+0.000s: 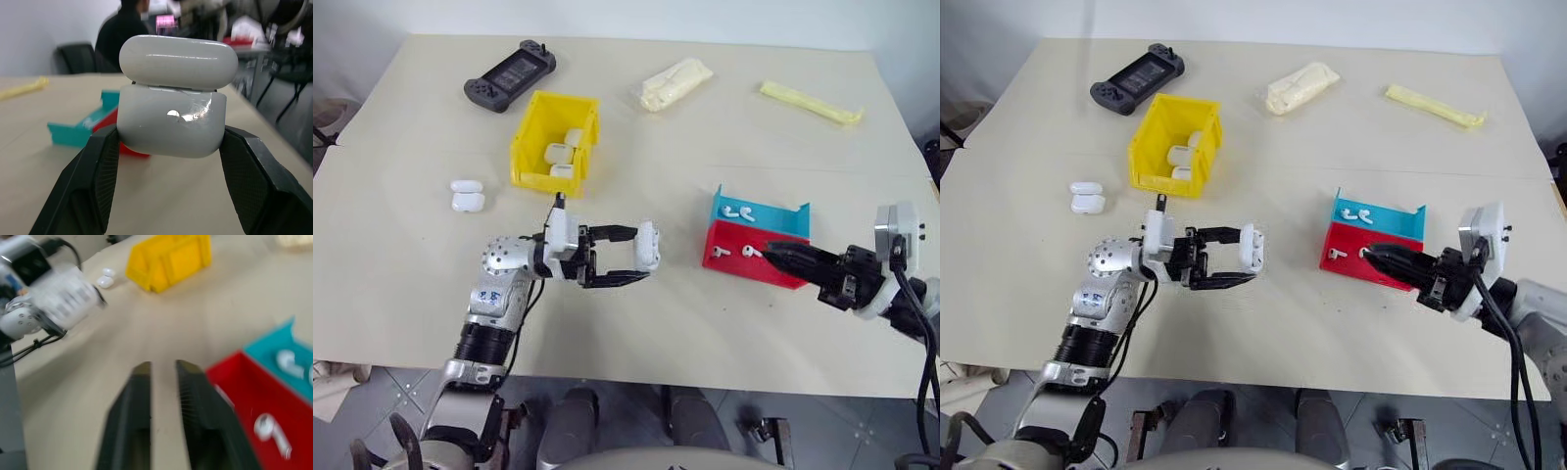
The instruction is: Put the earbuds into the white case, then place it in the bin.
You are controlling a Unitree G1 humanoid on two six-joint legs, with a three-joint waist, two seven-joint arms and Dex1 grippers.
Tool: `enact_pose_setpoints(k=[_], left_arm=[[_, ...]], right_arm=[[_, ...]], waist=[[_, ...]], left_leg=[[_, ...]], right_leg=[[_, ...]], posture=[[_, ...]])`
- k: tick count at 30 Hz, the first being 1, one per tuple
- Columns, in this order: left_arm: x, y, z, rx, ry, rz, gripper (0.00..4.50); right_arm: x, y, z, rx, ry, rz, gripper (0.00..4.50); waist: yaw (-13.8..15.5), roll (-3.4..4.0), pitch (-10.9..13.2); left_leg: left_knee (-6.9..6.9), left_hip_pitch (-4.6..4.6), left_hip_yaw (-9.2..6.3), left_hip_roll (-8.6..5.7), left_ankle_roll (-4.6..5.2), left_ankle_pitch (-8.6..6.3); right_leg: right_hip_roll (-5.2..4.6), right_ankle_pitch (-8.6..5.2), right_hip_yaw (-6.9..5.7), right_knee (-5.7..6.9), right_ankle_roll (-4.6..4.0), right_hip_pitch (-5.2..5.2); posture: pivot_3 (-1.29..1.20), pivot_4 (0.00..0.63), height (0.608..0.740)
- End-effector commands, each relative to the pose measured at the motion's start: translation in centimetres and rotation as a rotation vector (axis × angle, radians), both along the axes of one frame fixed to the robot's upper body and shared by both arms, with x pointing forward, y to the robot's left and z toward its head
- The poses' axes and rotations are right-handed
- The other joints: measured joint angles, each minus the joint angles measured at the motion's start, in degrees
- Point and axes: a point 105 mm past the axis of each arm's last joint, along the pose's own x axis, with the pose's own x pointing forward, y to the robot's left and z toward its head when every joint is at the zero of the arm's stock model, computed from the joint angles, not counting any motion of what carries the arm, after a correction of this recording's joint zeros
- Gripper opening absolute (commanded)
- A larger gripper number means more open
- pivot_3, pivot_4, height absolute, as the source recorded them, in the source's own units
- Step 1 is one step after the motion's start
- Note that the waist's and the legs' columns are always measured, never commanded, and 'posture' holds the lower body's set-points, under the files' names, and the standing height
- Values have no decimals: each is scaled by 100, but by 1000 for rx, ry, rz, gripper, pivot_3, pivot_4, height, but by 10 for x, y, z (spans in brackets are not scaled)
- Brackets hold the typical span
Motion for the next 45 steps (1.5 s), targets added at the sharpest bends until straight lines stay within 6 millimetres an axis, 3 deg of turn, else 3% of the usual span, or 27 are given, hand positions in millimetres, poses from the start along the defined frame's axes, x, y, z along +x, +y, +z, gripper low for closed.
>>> enact_pose_setpoints(k=[1,6,11,16,20,27,30,37,42,45], left_arm=[[3,-9,1,59,-52,6,2709],[5,-32,3,79,-26,6,2709],[3,-44,7,67,-32,-8,2709],[1,-45,12,31,-53,-23,2709],[-5,-37,16,-27,-44,-54,2709],[-13,-16,18,-117,23,-49,2709],[-9,3,15,-161,75,54,2709],[18,72,1,-205,86,614,2709],[32,116,14,-319,108,879,2709],[46,133,28,-377,100,979,2709]], right_arm=[[-3,19,8,-35,-59,87,30],[-7,73,23,-70,-98,297,30],[0,93,17,-83,-85,342,30],[7,84,0,-133,-47,294,30],[12,56,-9,-136,-9,186,30],[8,25,-13,-112,-17,62,30],[6,14,-8,-71,-43,-15,542],[-16,7,-5,-37,-236,-46,2882],[-16,5,-11,-106,-485,-83,4472],[-17,8,-16,-64,-490,-89,4472]], waist=[[3,-1,0],[-14,-1,1],[5,-2,1],[33,-2,1],[68,-2,1],[80,-2,1],[43,-2,1],[37,-4,0],[12,-6,-2],[10,-9,0]], left_leg=[[0,-1,0,1,0,0],[0,-7,-2,0,-1,0],[0,-10,-10,0,-3,2],[2,-19,-8,-8,-2,1],[1,-19,-10,-6,-2,1],[2,-16,-5,-3,-2,1],[2,-11,-3,-1,-2,1],[3,-7,-5,-2,-2,1],[-1,0,-3,-1,-2,0],[0,3,-5,-1,-2,1]], right_leg=[[0,0,0,-2,0,0],[-6,0,-1,-3,1,-8],[-6,0,-5,-3,0,-9],[-15,0,-7,-5,1,-14],[-13,0,-12,-5,1,-13],[-10,0,-8,0,0,-13],[-8,0,-5,4,0,-12],[-8,0,-3,5,1,-6],[-8,1,-3,9,2,-4],[-7,1,-4,15,2,-3]], posture=[[0,150,740],[0,150,740],[0,150,740],[0,150,740],[0,150,740],[0,150,740],[0,150,740],[0,150,740],[0,150,740],[0,150,740]])
